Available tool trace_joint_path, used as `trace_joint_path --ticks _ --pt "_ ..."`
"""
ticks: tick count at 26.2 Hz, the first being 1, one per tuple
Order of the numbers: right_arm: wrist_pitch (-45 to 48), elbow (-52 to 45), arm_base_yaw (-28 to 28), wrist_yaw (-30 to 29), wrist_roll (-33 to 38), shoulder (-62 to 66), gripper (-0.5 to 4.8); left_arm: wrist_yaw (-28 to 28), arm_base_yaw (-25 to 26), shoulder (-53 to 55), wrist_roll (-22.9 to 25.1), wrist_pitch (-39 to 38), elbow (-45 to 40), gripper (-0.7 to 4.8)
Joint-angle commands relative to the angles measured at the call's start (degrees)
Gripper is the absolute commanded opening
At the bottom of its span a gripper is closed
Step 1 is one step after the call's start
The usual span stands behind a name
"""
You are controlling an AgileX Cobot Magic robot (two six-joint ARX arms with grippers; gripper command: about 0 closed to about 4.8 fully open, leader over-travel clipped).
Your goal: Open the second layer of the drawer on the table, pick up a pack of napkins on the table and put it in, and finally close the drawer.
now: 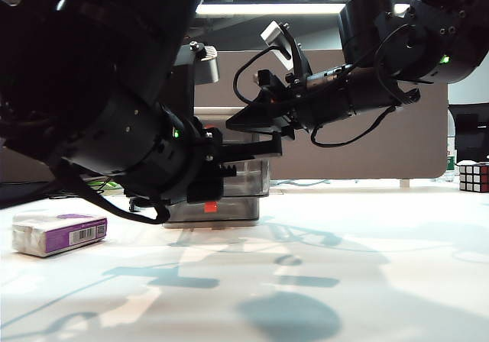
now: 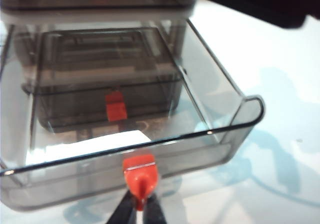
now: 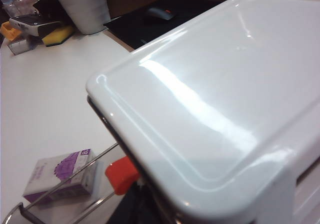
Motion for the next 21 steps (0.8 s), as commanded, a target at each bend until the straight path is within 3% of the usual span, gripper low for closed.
trace_joint_path --ticks 1,3,8,11,16,18,21 --pt "0.94 0.46 -0.02 0.98 0.17 -0.22 -0.05 0.92 -0.35 -1.16 -0.28 -3.21 -1.29 0.45" --pt "0.9 0.46 -0.02 0.96 0.17 -0.22 -0.05 1.25 -0.44 -4.42 -0.07 -3.23 -3.23 1.55" --pt "0.5 0.46 -0.02 0.96 0.17 -0.22 -0.05 4.09 -0.44 -13.42 -0.13 -8.11 -7.5 1.57" --pt "0.11 0.46 -0.02 0.83 0.15 -0.24 -0.05 5.07 -0.44 -20.98 0.04 -20.37 -8.04 1.57" --pt "-0.28 0.46 -0.02 -0.55 0.15 -0.24 -0.05 5.16 1.92 -32.3 5.73 -40.19 -8.07 1.59" --pt "-0.35 0.46 0.02 -0.59 0.24 -0.24 -0.05 7.08 4.74 -35.28 8.31 -45.62 -8.07 1.92" --pt "-0.28 0.46 0.02 -1.64 0.96 -0.24 -0.05 15.78 14.71 -38.73 17.97 -50.93 -8.07 2.07"
